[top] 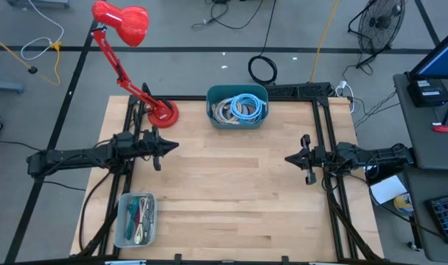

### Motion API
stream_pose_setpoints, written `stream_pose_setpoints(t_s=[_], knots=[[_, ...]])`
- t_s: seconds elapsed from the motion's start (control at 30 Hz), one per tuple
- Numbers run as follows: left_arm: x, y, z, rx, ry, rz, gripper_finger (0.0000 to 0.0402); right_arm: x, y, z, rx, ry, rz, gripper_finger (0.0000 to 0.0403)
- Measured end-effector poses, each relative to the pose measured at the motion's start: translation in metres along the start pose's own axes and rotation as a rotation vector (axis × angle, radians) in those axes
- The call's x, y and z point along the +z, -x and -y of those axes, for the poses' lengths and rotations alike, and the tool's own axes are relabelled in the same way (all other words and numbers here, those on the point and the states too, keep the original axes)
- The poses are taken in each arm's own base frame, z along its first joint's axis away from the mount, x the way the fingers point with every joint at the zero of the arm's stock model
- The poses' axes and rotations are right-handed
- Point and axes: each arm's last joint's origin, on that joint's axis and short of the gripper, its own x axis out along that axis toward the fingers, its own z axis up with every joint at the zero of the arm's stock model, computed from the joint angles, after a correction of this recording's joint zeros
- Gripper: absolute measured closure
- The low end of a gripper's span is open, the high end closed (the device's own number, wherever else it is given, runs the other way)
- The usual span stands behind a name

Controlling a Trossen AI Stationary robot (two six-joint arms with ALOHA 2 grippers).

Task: Pick & Place USB Port
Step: Return to Home Position

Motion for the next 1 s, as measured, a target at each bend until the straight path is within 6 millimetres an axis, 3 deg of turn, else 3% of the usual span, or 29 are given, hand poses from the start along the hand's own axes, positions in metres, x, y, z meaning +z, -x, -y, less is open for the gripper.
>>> stream_pose_setpoints(t_s=[0.2, 0.4, 0.7, 1.0], knots=[[0.002, 0.002, 0.002, -0.017, -0.003, 0.027, 0.0389, 0.0, 0.0, 0.0, 0.0, 0.0, 0.0, 0.0403], [0.016, 0.015, 0.01, -0.088, -0.012, 0.184, 0.0374, 0.0, 0.0, 0.0, 0.0, 0.0, 0.0, 0.0403], [0.03, 0.029, 0.014, -0.143, -0.012, 0.368, 0.0395, 0.0, 0.0, 0.0, 0.0, 0.0, 0.0, 0.0403], [0.03, 0.029, 0.017, -0.167, -0.006, 0.367, 0.0379, 0.0, 0.0, 0.0, 0.0, 0.0, -0.002, 0.0403]])
